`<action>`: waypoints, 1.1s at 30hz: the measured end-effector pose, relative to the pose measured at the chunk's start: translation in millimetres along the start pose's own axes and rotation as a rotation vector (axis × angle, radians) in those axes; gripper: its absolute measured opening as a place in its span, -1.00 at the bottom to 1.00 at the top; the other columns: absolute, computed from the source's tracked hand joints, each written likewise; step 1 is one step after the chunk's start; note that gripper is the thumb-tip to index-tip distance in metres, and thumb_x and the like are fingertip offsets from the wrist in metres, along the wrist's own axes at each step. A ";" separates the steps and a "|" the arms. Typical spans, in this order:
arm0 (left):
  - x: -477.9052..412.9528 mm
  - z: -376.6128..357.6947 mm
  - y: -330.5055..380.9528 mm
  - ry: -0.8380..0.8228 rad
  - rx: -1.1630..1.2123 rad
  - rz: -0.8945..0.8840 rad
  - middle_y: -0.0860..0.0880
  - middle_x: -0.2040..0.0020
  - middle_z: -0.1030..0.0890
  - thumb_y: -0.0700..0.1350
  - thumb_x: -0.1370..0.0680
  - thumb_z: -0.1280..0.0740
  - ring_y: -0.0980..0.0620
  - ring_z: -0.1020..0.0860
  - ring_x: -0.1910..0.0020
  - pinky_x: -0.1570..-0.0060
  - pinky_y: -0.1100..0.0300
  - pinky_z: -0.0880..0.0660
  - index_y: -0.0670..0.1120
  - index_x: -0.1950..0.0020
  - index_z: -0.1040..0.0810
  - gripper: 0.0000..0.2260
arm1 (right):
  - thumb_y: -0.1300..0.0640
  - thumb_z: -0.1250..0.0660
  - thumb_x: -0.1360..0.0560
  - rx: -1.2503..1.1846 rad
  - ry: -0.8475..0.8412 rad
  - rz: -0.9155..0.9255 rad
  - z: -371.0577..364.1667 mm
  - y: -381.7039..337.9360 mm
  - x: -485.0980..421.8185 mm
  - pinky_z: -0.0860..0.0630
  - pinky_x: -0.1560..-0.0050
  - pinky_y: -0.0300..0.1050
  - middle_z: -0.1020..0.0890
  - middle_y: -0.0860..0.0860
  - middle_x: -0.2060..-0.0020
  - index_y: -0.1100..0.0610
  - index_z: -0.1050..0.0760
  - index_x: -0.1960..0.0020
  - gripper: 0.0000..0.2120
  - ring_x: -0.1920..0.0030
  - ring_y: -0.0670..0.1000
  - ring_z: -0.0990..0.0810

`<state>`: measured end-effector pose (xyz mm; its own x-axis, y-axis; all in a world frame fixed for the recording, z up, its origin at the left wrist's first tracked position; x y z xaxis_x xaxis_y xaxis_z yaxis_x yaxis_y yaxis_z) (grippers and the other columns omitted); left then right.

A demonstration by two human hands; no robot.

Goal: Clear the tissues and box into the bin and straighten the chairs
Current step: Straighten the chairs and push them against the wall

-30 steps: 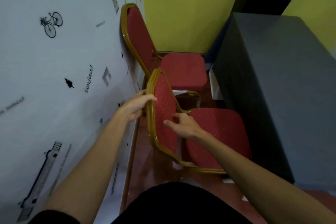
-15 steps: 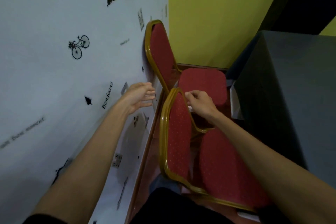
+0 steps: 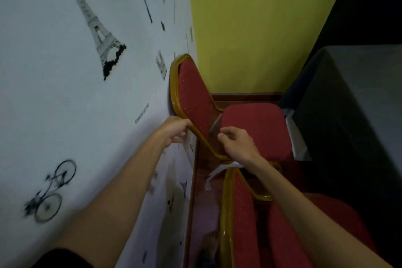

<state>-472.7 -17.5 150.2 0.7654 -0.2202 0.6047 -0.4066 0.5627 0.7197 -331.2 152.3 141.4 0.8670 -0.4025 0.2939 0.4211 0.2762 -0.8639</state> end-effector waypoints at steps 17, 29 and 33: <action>-157.4 6.0 3.4 0.252 0.390 0.101 -0.12 -0.19 -0.63 -0.31 -0.45 -0.39 -0.10 -0.56 -0.06 -0.15 0.03 -0.52 -0.12 -0.20 -0.57 -0.67 | 0.01 -0.31 -0.62 -0.041 0.006 -0.195 -29.9 22.0 -93.1 -0.52 -0.08 -0.15 -0.60 0.06 -0.31 0.11 -0.48 -0.44 -0.58 -0.22 0.08 -0.61; -158.1 -32.6 -1.1 -0.042 0.156 0.012 -0.09 0.01 -0.70 -0.41 -0.34 -0.42 -0.08 -0.66 -0.02 0.16 0.11 -0.62 -0.13 -0.05 -0.63 -0.66 | 0.05 -0.33 -0.58 -0.089 0.044 -0.318 -32.1 47.1 -98.5 -0.50 -0.14 -0.17 -0.66 0.03 -0.21 0.08 -0.54 -0.36 -0.63 -0.11 0.01 -0.61; -156.0 -56.8 -5.0 -0.056 0.138 -0.007 -0.12 -0.05 -0.69 -0.40 -0.33 -0.43 -0.12 -0.64 -0.06 0.01 0.02 -0.63 -0.16 -0.11 -0.62 -0.63 | 0.14 -0.31 -0.55 -0.054 0.105 -0.346 -20.9 49.0 -102.2 -0.46 -0.08 -0.20 -0.66 0.06 -0.19 0.07 -0.51 -0.40 -0.58 -0.11 0.07 -0.62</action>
<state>-561.7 59.3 32.8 0.7411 -0.2699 0.6147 -0.4689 0.4472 0.7617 -404.6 188.7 60.5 0.6421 -0.5525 0.5315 0.6677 0.0625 -0.7418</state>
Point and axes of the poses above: each hand's wrist, its own x-axis away from the middle knuckle, its own z-axis out of the back of the hand, y = z × x, the point moved 6 cm from there along -x, towards the middle knuckle
